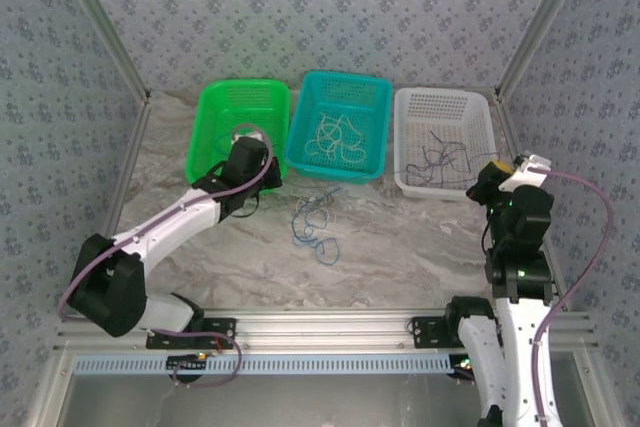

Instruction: Untangle the cables

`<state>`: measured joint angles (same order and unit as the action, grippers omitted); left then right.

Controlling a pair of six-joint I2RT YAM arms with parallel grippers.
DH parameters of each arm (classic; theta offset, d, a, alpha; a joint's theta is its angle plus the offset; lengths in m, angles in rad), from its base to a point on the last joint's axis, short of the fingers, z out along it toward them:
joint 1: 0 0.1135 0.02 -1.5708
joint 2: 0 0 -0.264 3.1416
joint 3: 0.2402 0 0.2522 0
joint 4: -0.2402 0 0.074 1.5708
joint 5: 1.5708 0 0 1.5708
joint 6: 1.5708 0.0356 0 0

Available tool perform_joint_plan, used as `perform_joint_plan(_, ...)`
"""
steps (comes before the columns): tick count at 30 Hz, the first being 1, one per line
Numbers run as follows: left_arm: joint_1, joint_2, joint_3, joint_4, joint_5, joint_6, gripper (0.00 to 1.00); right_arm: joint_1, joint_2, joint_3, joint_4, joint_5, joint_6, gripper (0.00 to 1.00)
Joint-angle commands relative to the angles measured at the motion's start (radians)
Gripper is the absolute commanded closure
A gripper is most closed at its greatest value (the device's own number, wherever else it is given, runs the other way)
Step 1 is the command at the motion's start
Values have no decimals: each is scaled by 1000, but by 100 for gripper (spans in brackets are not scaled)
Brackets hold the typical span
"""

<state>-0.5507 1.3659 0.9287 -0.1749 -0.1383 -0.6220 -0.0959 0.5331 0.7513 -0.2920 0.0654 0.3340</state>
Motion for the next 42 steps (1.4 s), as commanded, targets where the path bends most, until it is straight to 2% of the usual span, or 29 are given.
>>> perform_joint_plan(1,11,-62,8,-22,-41,9,100,-44,3,-14,90,-14,67,100)
perform_joint_plan(7,-1,-41,20,75,64,-10,100,-114,81,-35,207,-90,60,100)
perform_joint_plan(9,-28,4,40,138,126,-31,100,-141,149,-18,252,-138,45,100)
perform_joint_plan(12,-105,111,137,162,161,-39,100,-165,274,33,298,-218,26,100)
perform_joint_plan(16,-191,265,291,198,209,-56,100,-195,451,146,279,-306,-17,100)
perform_joint_plan(22,-256,414,433,247,232,-99,100,-229,698,325,235,-421,-79,100)
perform_joint_plan(29,-320,565,580,302,234,-128,100,-233,946,552,209,-421,-100,100)
perform_joint_plan(35,-345,724,756,331,271,-154,100,-237,1074,635,200,-381,-95,100)
perform_joint_plan(42,-378,903,988,237,275,-172,100,-231,1207,728,104,-386,-93,100)
